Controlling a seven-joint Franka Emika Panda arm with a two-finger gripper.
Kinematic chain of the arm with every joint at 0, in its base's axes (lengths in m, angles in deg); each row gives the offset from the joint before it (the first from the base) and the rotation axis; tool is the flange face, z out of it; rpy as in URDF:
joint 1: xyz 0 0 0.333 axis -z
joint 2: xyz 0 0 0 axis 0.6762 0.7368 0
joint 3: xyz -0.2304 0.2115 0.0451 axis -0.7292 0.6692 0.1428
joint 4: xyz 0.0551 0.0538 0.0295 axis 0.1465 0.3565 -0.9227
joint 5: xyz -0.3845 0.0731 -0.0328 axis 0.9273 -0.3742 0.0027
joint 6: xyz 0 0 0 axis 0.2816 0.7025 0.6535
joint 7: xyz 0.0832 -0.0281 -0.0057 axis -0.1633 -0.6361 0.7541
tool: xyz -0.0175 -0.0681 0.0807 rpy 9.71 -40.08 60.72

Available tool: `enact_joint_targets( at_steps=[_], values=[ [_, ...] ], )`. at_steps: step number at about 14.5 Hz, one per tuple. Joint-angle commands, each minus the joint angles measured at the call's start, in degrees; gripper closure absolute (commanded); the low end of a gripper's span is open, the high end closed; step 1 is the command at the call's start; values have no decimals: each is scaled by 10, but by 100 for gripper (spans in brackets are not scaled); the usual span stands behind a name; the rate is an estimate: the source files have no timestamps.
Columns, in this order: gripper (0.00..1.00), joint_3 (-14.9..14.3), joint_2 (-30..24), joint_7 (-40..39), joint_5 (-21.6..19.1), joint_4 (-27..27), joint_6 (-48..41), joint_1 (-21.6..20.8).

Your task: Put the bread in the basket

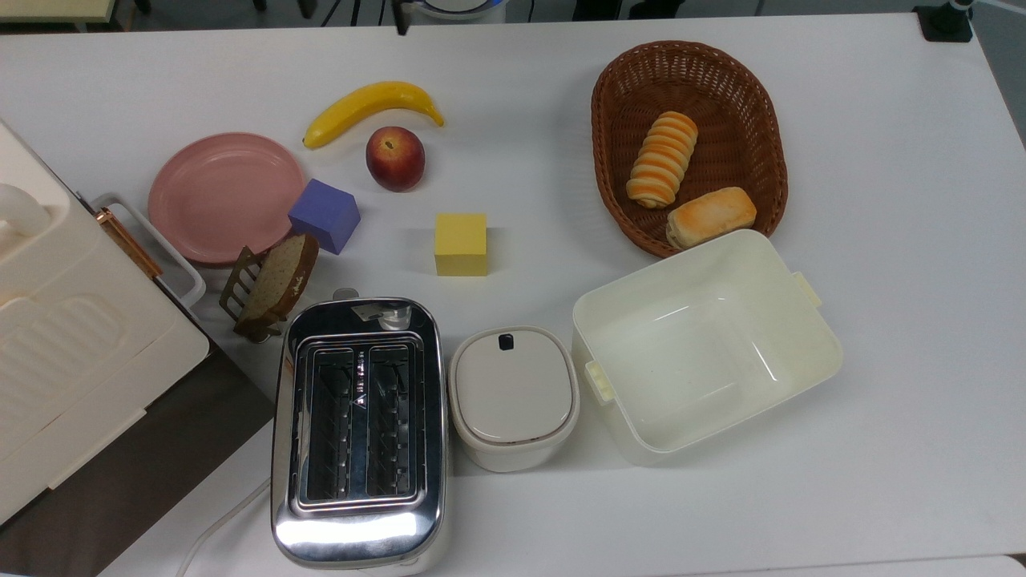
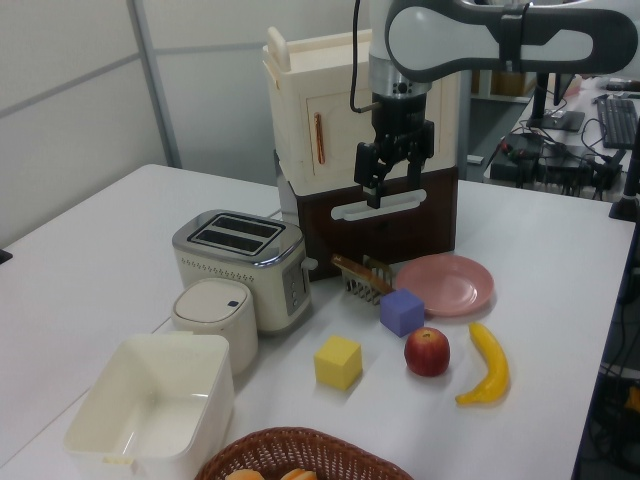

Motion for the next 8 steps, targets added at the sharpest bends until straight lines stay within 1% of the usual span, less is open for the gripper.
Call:
enact_joint_targets(
  at_steps=[1,3,6,8],
  values=[
    [0,1,2,-7,-15,0,-16,-11],
    [0,1,2,-11,-29,0,-17,-18],
    [0,1,2,-12,-26,8,-14,-21],
    [0,1,3,-28,-25,7,-13,-21]
  ],
)
